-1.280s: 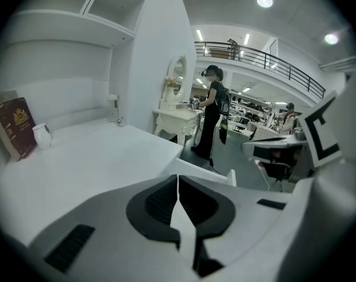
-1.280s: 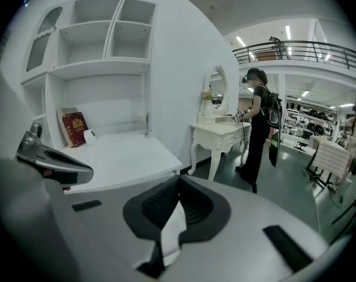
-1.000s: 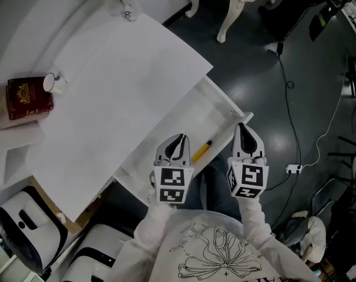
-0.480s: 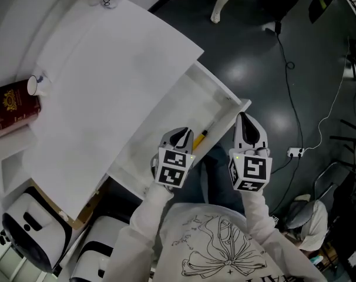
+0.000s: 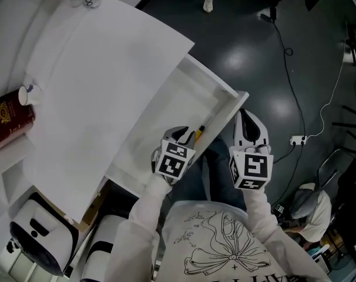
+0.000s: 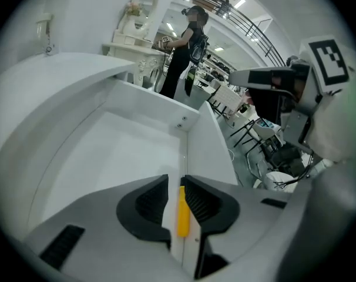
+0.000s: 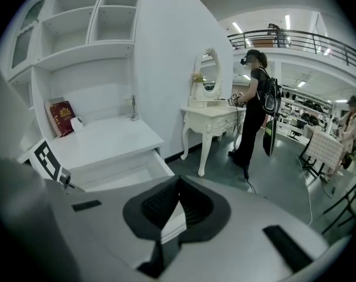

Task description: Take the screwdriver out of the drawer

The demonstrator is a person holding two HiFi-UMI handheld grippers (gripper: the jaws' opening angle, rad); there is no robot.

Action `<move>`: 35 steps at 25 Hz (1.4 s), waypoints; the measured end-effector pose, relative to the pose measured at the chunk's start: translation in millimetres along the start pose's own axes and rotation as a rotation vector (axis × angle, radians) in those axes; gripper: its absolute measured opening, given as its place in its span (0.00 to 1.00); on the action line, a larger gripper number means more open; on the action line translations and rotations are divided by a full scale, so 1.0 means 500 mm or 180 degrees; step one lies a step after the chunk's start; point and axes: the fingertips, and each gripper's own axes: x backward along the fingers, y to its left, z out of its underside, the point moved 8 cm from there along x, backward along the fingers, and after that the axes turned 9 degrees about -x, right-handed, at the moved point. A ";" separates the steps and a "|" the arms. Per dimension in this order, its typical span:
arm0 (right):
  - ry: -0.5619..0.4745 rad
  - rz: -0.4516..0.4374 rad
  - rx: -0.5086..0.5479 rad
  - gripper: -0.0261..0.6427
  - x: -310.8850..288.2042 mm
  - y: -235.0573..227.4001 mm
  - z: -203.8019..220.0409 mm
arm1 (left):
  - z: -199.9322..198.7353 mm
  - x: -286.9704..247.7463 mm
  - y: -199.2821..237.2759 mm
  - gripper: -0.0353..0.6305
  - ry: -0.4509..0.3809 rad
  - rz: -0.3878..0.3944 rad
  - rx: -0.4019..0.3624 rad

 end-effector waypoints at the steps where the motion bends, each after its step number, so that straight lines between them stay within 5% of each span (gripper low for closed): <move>1: 0.0011 0.0005 -0.0006 0.04 0.000 -0.002 0.002 | 0.004 -0.007 -0.001 0.16 0.0037 0.0055 -0.0015; 19: 0.0198 0.0094 -0.0072 0.04 -0.005 -0.021 0.037 | 0.043 -0.090 -0.004 0.22 0.0707 0.0782 -0.0212; 35: 0.0268 0.0110 -0.0068 0.04 -0.009 -0.034 0.048 | 0.061 -0.115 -0.004 0.24 0.1042 0.0842 -0.0338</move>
